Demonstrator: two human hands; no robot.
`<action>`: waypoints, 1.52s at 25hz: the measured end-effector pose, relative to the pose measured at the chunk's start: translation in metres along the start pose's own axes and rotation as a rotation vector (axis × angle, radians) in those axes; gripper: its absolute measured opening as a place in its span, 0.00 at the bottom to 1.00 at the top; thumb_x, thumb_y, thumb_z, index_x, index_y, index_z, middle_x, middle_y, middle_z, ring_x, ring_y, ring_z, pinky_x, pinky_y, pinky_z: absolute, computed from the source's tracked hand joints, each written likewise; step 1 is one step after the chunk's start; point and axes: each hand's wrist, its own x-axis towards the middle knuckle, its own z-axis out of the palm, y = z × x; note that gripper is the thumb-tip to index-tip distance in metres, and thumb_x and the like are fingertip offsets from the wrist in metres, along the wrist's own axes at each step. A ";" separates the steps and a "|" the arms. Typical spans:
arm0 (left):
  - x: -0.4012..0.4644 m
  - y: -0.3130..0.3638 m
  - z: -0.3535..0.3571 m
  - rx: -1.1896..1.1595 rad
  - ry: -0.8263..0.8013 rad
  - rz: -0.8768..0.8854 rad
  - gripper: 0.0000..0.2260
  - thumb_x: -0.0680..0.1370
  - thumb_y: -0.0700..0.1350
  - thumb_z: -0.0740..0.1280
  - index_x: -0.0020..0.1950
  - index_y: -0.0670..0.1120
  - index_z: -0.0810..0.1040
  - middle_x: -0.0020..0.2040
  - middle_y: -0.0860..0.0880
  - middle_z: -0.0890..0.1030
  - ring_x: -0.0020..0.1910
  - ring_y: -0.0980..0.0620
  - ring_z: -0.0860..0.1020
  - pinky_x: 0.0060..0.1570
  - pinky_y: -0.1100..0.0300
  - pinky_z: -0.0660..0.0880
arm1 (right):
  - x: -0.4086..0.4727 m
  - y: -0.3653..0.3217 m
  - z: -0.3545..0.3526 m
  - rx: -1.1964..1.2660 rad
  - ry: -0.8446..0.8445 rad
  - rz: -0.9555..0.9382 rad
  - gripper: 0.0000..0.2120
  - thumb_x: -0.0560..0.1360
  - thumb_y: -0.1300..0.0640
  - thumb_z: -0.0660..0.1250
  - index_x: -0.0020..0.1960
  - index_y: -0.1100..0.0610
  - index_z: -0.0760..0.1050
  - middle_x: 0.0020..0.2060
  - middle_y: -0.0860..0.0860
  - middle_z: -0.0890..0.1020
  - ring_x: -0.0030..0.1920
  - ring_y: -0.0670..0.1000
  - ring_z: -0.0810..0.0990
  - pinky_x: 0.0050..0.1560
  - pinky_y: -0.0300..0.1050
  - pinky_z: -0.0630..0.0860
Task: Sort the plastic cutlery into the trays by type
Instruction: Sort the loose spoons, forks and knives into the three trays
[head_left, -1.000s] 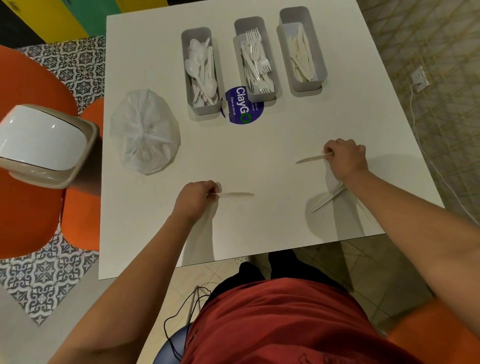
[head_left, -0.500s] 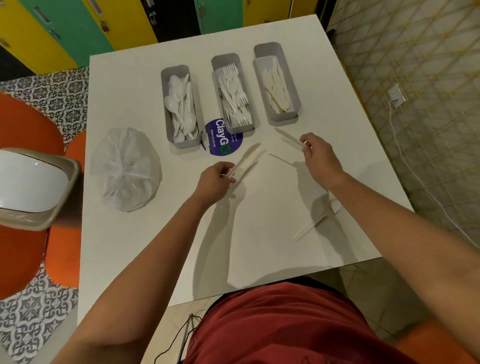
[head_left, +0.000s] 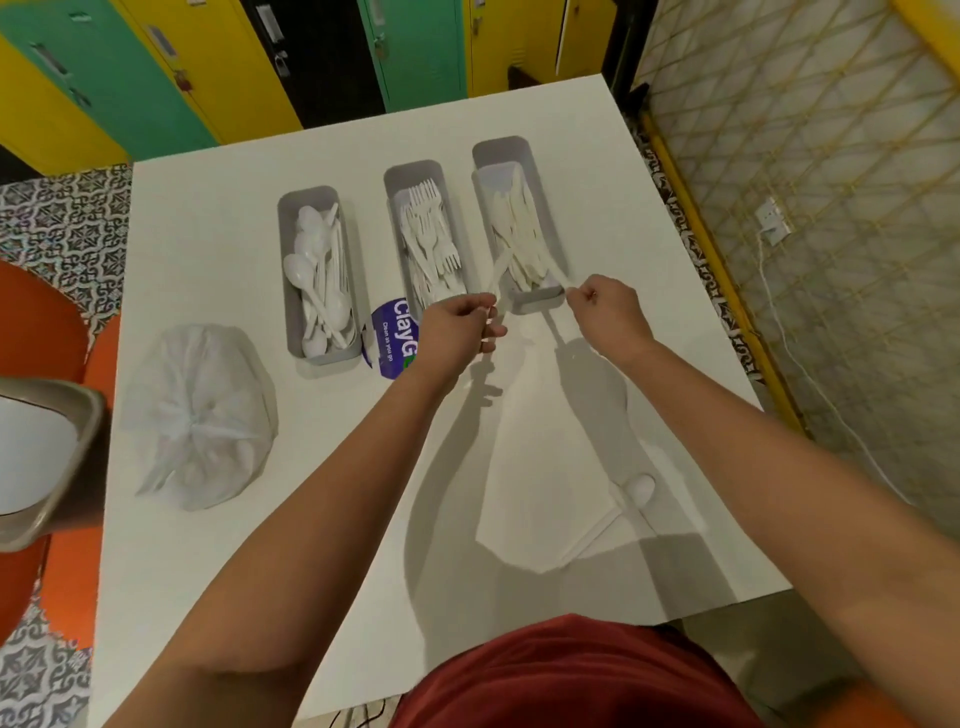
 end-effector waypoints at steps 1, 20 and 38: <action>0.006 0.005 0.005 0.031 0.016 0.003 0.12 0.80 0.34 0.57 0.57 0.41 0.77 0.43 0.49 0.78 0.30 0.58 0.77 0.30 0.65 0.73 | 0.007 -0.001 0.002 -0.016 0.005 -0.003 0.13 0.79 0.52 0.58 0.41 0.59 0.70 0.31 0.49 0.71 0.34 0.51 0.71 0.34 0.43 0.68; 0.079 0.038 0.029 0.468 -0.058 0.159 0.15 0.78 0.41 0.62 0.64 0.45 0.75 0.62 0.45 0.76 0.60 0.47 0.76 0.55 0.59 0.75 | 0.069 -0.017 -0.007 -0.030 0.050 0.058 0.17 0.76 0.44 0.61 0.56 0.55 0.76 0.43 0.50 0.79 0.38 0.51 0.78 0.40 0.41 0.71; -0.089 -0.122 0.059 1.011 -0.510 0.240 0.12 0.76 0.47 0.66 0.58 0.45 0.76 0.56 0.47 0.77 0.55 0.47 0.76 0.50 0.59 0.71 | -0.122 0.140 -0.020 -0.239 0.157 -0.011 0.10 0.74 0.56 0.65 0.53 0.58 0.78 0.53 0.55 0.78 0.54 0.57 0.74 0.53 0.54 0.74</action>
